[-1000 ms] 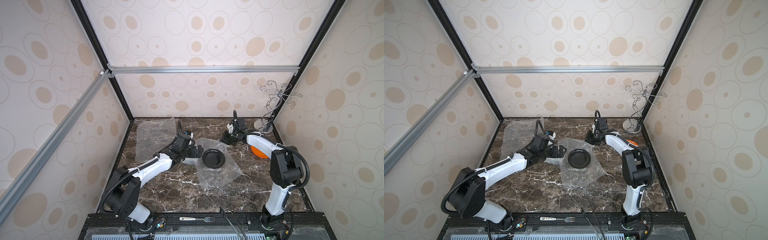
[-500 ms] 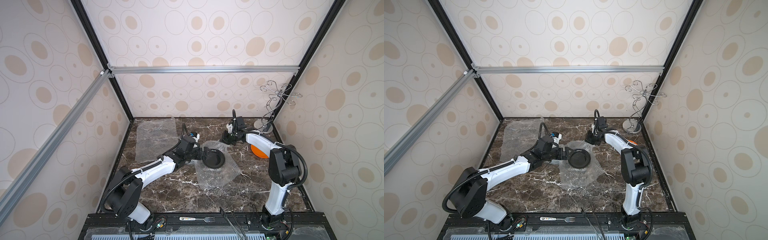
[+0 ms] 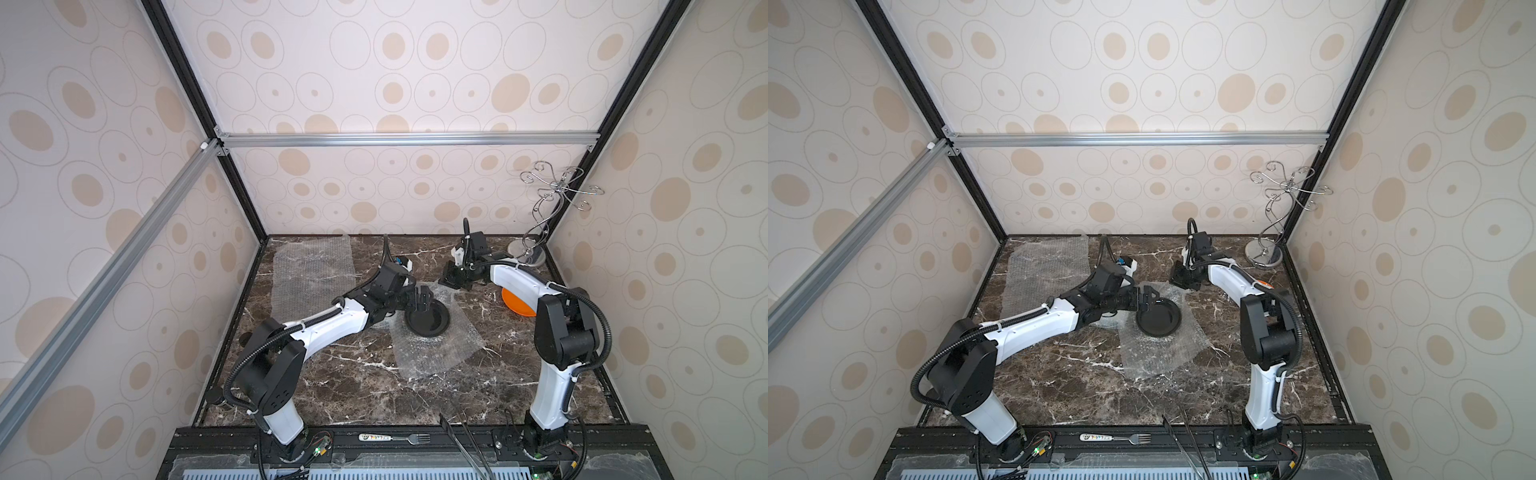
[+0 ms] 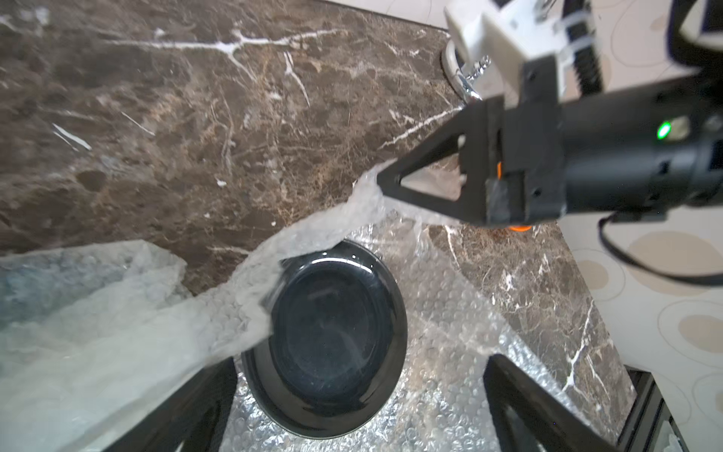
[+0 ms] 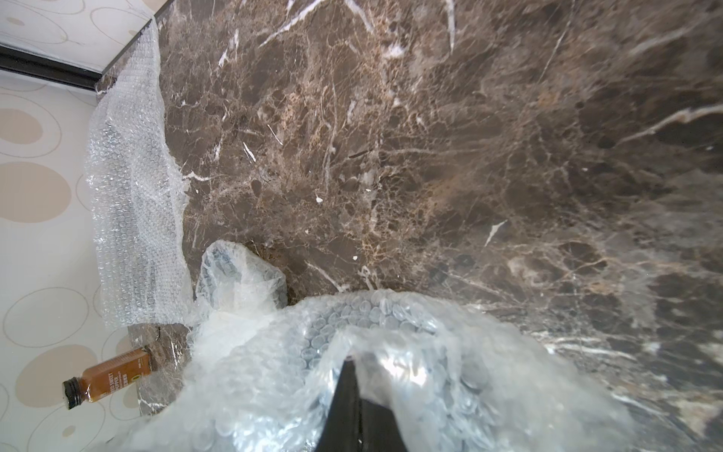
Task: Unpack dinner plates from bubble wrap
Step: Unwrap the bubble wrap at the center of the board.
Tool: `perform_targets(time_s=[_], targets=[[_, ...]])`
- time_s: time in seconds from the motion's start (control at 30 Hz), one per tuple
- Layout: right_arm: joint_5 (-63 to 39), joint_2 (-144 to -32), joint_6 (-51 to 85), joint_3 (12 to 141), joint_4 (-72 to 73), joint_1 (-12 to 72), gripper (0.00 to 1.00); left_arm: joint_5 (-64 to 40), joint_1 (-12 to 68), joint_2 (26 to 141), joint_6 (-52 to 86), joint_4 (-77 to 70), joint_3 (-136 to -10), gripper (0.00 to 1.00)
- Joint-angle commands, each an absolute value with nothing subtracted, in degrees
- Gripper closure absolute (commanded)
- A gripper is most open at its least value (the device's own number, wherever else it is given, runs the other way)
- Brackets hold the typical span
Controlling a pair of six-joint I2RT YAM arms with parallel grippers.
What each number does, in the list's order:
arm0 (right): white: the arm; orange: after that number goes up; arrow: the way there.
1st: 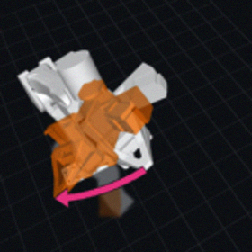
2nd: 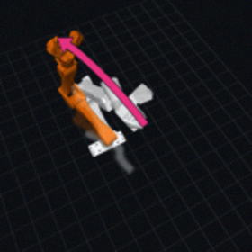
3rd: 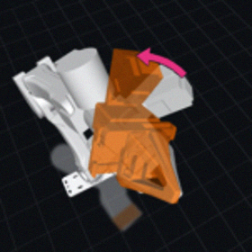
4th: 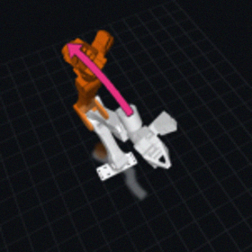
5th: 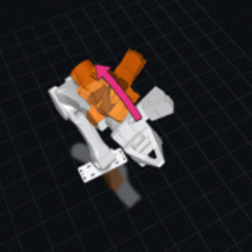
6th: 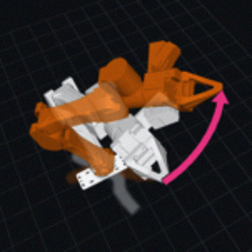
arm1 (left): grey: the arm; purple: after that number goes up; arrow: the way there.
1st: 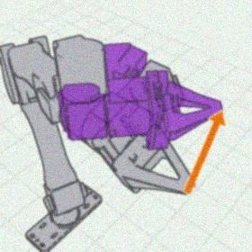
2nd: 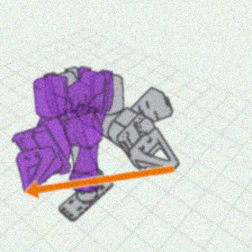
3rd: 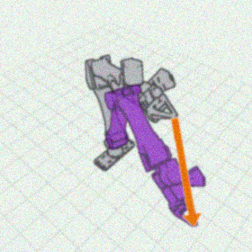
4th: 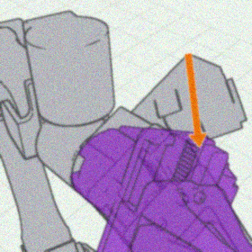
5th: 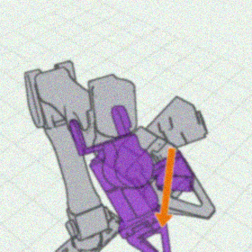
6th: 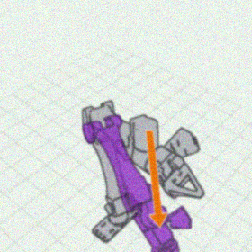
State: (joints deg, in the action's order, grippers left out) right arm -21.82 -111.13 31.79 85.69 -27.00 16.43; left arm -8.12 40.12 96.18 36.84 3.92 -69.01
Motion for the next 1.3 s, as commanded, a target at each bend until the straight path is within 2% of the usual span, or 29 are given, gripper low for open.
perform_targets(time_s=[0.0,0.2,0.4,0.47,0.53,0.7,0.8,1.1,1.27], targets=[[-22.4,-108.7,31.8,83.6,-27.1,16.4,1.00,-7.1,39.2,97.2,44.1,10.8,-73.0,0.00],[-22.9,-106.2,32.5,79.8,-25.4,16.4,1.00,-11.4,39.0,96.1,55.3,6.1,-70.9,0.00],[-23.1,-105.0,32.1,78.2,-25.2,16.5,1.00,-14.2,39.7,95.9,59.2,3.5,-70.8,0.00],[-23.4,-104.9,32.1,78.1,-24.9,16.4,1.00,-15.6,39.7,97.1,54.9,5.2,-73.3,0.00],[-23.9,-105.2,32.1,78.4,-24.8,16.4,1.00,-16.8,39.8,99.9,44.7,10.3,-78.7,0.00],[-24.9,-105.5,31.6,79.9,-26.0,16.4,1.00,-7.7,40.1,104.0,21.1,24.3,-85.3,0.00],[-25.2,-105.6,31.3,80.4,-26.8,16.4,1.00,-4.6,40.1,105.5,13.3,26.8,-85.8,0.00],[-25.2,-105.3,31.6,80.2,-27.4,16.4,1.00,-12.7,41.3,108.4,6.6,27.3,-87.0,0.06],[-25.4,-105.7,31.3,81.3,-28.4,16.5,1.00,-12.5,43.7,110.0,4.4,27.9,-88.4,0.06]])
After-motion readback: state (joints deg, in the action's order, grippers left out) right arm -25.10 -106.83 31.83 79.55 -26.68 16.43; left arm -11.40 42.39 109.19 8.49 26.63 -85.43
